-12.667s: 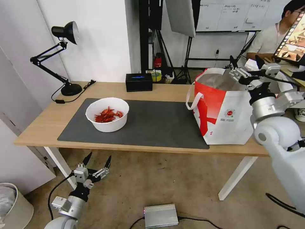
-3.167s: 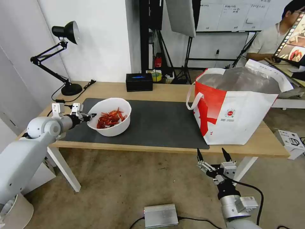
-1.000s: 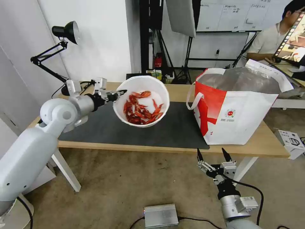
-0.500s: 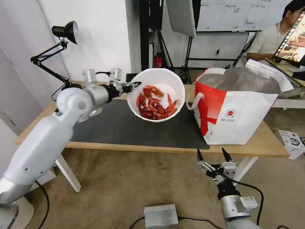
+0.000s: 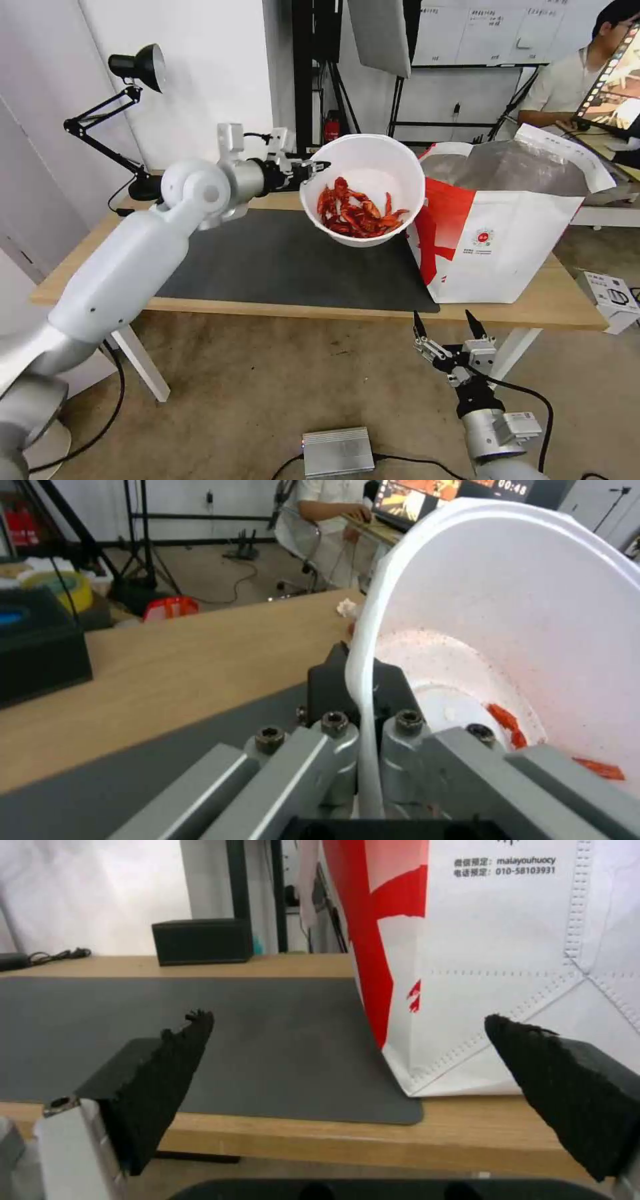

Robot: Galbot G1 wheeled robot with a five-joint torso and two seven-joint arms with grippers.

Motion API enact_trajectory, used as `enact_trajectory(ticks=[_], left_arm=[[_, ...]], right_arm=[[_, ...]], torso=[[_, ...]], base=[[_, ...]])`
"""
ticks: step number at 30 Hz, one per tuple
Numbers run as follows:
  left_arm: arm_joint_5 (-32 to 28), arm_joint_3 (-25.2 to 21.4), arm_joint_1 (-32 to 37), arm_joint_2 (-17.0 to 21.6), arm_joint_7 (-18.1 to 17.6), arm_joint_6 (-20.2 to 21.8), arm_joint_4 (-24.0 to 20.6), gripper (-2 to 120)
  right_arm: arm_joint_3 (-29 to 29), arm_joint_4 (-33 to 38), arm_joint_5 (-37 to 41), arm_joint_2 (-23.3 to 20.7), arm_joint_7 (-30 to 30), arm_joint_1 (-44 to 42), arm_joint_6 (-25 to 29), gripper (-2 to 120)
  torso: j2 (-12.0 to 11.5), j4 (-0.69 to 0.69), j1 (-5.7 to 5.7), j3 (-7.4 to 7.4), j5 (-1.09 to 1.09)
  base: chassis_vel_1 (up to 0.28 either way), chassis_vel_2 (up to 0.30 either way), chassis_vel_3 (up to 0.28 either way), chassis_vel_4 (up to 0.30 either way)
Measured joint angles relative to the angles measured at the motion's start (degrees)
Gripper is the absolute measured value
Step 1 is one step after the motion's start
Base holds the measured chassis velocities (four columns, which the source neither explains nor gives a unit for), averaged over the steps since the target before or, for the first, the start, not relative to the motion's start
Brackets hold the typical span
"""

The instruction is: Pick up the trash from the table and place it into the takeout bag.

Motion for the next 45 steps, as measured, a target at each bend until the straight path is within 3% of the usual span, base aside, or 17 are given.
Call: enact_trajectory(ticks=[11,18,33,45], left_arm=[[-1.75,5.1,-8.4,-2.31,0.88,0.2,3.67,0],[-2.42,8.35,-13.49,-7.94,0.77,0.2,7.67,0],[-0.95,10.72,-18.52,-17.7,1.51,0.2,17.51,0],[-0.99,11.61,-21.88,-20.0,2.29,0.2,20.52,0]], right_arm=[[0.0,0.0,0.0,0.0,0.0,0.0,0.0,100],[0.0,0.0,0.0,0.0,0.0,0.0,0.0,100],[0.0,0.0,0.0,0.0,0.0,0.0,0.0,100],[0.0,0.0,0.0,0.0,0.0,0.0,0.0,100]], torso=[[0.0,0.01,0.0,0.0,-0.01],[0.01,0.0,0.0,0.0,0.0],[0.0,-0.01,0.0,0.0,0.0],[0.0,0.01,0.0,0.0,-0.01]], base=[[0.0,0.0,0.0,0.0],[0.0,0.0,0.0,0.0],[0.0,0.0,0.0,0.0],[0.0,0.0,0.0,0.0]])
